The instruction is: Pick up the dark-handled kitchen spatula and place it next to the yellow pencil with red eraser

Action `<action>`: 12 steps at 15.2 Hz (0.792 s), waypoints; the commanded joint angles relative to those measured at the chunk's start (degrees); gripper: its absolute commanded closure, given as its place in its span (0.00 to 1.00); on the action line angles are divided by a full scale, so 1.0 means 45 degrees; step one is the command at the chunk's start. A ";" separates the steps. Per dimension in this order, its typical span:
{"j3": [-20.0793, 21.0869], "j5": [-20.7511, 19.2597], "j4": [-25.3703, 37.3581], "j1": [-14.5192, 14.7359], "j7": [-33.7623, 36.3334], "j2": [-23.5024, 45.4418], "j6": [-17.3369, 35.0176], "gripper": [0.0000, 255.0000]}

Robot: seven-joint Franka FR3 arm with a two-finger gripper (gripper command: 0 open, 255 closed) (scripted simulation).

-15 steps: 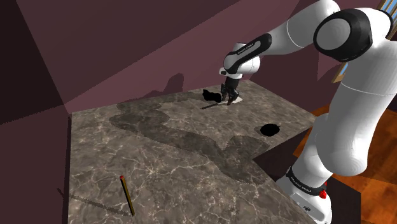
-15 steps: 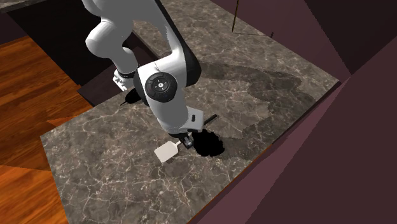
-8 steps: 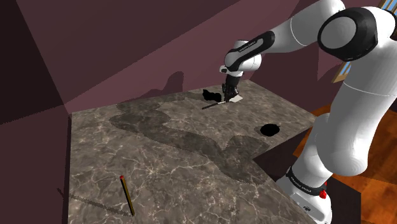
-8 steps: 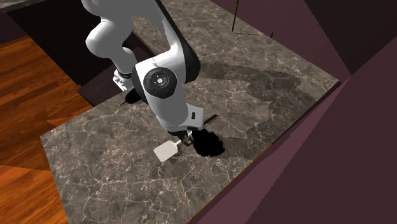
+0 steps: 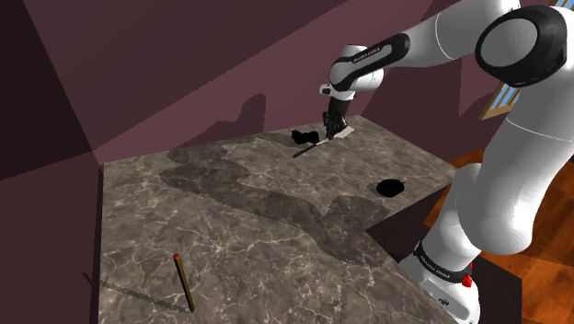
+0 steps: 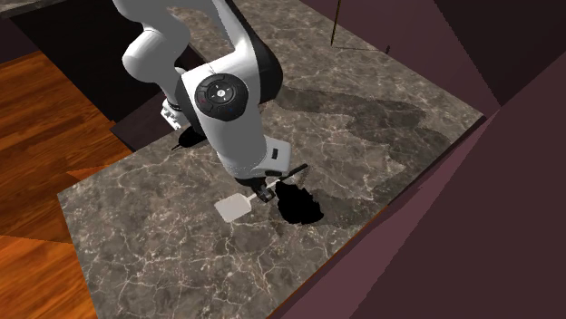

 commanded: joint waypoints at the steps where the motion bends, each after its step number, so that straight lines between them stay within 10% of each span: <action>1: 0.0009 -0.0153 0.0195 0.0027 0.0148 -0.0178 -0.0330 1.00; 12: 0.0078 -0.0790 0.1346 0.0081 0.0685 -0.1017 -0.2128 1.00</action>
